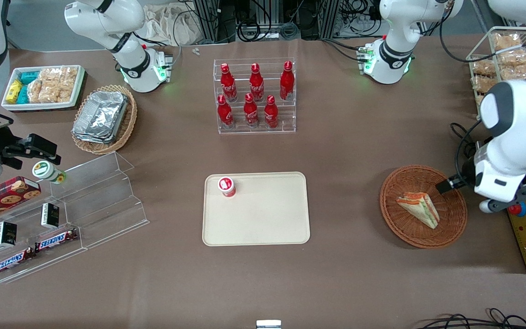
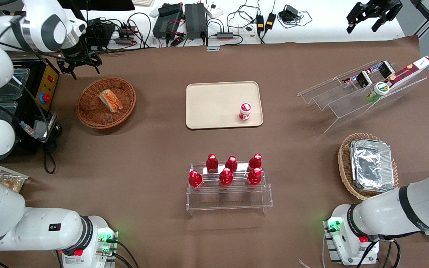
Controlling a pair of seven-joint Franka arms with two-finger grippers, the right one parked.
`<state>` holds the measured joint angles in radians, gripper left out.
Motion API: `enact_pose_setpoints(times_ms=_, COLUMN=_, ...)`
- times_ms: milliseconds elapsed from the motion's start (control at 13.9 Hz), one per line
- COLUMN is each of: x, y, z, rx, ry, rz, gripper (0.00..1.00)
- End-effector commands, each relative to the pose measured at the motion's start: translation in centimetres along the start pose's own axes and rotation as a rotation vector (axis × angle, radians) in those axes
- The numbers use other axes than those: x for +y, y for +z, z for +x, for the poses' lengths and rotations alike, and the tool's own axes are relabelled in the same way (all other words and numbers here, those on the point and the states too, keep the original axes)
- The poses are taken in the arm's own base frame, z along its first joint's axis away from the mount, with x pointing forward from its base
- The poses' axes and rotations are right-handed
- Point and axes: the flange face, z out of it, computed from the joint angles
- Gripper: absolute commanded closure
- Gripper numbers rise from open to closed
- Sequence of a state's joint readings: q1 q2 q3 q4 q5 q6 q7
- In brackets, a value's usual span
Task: Place sandwich from basket to tray
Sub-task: 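Lower the open left gripper around the wrapped sandwich in the basket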
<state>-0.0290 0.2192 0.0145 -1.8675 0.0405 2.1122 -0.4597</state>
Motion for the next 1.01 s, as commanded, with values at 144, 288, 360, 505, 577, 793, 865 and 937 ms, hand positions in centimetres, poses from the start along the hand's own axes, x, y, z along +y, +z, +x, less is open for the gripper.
enact_pose_setpoints(times_ms=144, x=-0.2, y=7.4, z=0.8, rx=0.031, ry=-0.249, rz=-0.031, gripper=0.01)
enact_pose_setpoints(times_ms=288, x=0.3, y=9.5, z=1.2, rx=0.049, ry=-0.334, rz=-0.046, gripper=0.01)
enact_pose_setpoints(times_ms=360, x=0.3, y=10.3, z=1.2, rx=0.045, ry=-0.344, rz=-0.043, gripper=0.01)
enact_pose_setpoints(times_ms=505, x=0.4, y=11.9, z=1.0, rx=0.033, ry=-0.348, rz=-0.035, gripper=0.01)
enact_pose_setpoints(times_ms=577, x=0.5, y=12.6, z=1.1, rx=0.041, ry=-0.372, rz=-0.042, gripper=0.01)
enact_pose_setpoints(times_ms=793, x=0.3, y=14.8, z=0.3, rx=0.047, ry=-0.371, rz=-0.036, gripper=0.01)
enact_pose_setpoints(times_ms=865, x=0.2, y=15.2, z=-0.1, rx=0.051, ry=-0.37, rz=-0.041, gripper=0.05)
enact_pose_setpoints(times_ms=937, x=0.1, y=15.5, z=-0.2, rx=0.05, ry=-0.369, rz=-0.039, gripper=0.1)
